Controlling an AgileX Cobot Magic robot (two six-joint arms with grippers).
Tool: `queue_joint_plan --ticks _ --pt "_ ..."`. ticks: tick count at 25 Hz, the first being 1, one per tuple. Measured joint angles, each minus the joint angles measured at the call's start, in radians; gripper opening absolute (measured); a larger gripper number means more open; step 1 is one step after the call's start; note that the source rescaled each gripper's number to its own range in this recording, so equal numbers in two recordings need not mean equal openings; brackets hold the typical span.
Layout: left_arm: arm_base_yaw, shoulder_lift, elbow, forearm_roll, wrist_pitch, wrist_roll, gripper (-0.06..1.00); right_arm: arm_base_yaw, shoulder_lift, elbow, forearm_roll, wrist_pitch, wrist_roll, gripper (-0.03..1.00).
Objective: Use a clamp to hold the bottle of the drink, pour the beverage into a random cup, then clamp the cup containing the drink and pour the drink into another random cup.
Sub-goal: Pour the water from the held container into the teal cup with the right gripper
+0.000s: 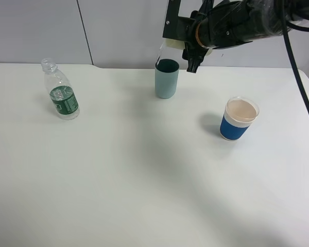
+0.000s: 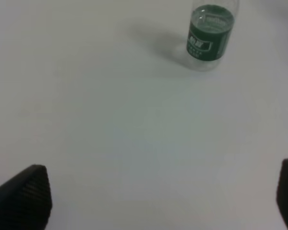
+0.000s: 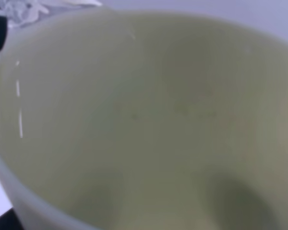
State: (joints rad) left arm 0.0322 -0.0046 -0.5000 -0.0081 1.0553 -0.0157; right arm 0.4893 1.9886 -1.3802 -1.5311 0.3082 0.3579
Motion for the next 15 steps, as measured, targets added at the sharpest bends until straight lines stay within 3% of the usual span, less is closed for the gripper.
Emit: queue_joint_plan --ticks 15 --pt "0.000 0.000 0.000 0.000 0.000 0.000 0.87 0.000 0.000 0.000 -0.007 0.055 -0.004 0.01"
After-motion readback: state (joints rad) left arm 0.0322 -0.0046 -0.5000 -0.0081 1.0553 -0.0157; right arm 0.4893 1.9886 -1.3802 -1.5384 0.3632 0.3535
